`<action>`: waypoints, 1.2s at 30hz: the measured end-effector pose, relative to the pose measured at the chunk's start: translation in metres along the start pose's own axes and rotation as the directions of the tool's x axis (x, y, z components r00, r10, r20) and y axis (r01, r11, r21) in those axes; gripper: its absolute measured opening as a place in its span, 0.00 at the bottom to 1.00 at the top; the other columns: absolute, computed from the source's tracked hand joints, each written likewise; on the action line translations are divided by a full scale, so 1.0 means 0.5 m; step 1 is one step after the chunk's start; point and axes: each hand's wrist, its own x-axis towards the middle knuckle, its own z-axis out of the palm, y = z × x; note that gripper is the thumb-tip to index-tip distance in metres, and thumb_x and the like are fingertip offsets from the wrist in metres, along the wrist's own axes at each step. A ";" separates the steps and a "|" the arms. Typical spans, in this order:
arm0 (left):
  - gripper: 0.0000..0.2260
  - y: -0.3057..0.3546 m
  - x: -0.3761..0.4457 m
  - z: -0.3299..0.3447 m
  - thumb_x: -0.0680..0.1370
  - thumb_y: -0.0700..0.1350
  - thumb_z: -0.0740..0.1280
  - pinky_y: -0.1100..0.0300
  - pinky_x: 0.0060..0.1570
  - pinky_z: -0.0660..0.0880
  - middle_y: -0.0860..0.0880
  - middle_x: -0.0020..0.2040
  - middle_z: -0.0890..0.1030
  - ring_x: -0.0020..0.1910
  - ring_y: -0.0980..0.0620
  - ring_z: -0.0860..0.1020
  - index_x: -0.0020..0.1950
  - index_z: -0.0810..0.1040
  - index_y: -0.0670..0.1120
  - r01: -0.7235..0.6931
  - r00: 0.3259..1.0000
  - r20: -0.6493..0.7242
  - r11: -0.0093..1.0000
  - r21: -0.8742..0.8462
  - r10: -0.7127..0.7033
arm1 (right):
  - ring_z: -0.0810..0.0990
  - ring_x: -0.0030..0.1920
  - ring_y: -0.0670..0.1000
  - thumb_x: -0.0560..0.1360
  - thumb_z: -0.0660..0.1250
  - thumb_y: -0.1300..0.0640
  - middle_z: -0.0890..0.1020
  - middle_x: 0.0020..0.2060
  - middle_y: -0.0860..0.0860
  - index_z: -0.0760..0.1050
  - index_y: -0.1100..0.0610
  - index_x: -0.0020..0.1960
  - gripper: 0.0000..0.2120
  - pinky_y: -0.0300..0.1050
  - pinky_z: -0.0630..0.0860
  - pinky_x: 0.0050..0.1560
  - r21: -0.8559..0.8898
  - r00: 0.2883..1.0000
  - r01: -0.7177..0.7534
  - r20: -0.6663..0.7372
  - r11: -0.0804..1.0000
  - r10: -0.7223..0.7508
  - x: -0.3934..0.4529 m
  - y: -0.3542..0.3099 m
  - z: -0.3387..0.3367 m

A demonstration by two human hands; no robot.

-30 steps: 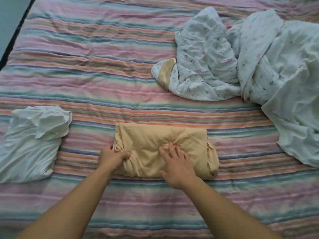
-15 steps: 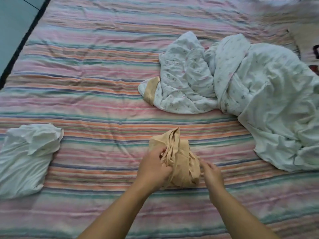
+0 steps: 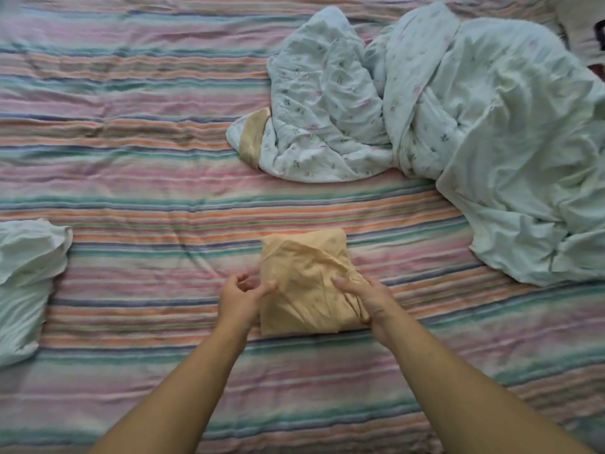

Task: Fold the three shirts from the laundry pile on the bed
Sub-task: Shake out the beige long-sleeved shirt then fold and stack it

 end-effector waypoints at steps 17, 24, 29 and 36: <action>0.15 0.041 -0.030 -0.185 0.72 0.29 0.67 0.52 0.49 0.80 0.40 0.52 0.84 0.49 0.42 0.82 0.58 0.78 0.39 0.110 0.990 0.129 0.838 -0.535 -0.048 | 0.86 0.40 0.56 0.70 0.73 0.70 0.87 0.44 0.57 0.80 0.60 0.55 0.15 0.49 0.82 0.40 -0.227 0.985 0.126 0.141 0.966 -0.095 -0.074 -0.135 0.243; 0.22 0.022 -0.058 -0.467 0.66 0.32 0.73 0.58 0.40 0.81 0.41 0.52 0.84 0.45 0.48 0.84 0.58 0.77 0.42 -0.145 0.987 -0.152 0.703 -0.696 0.054 | 0.84 0.44 0.49 0.70 0.75 0.67 0.86 0.45 0.52 0.81 0.57 0.55 0.16 0.41 0.82 0.43 -0.460 0.891 0.380 0.416 0.803 -0.183 -0.164 -0.173 0.568; 0.17 0.005 -0.071 -0.636 0.74 0.30 0.67 0.59 0.40 0.81 0.43 0.52 0.84 0.46 0.49 0.84 0.59 0.77 0.44 -0.280 0.946 -0.320 0.605 -0.745 0.044 | 0.82 0.44 0.47 0.71 0.75 0.65 0.83 0.42 0.44 0.80 0.51 0.59 0.19 0.39 0.78 0.45 -0.505 0.799 0.526 0.569 0.684 -0.193 -0.251 -0.173 0.797; 0.16 -0.010 -0.026 -0.758 0.73 0.33 0.70 0.40 0.56 0.76 0.44 0.53 0.84 0.54 0.40 0.81 0.56 0.78 0.49 -0.298 0.925 -0.375 0.488 -0.820 -0.066 | 0.78 0.42 0.49 0.72 0.73 0.67 0.81 0.41 0.51 0.81 0.57 0.53 0.12 0.46 0.77 0.48 -0.470 0.706 0.680 0.626 0.563 -0.331 -0.268 -0.153 1.006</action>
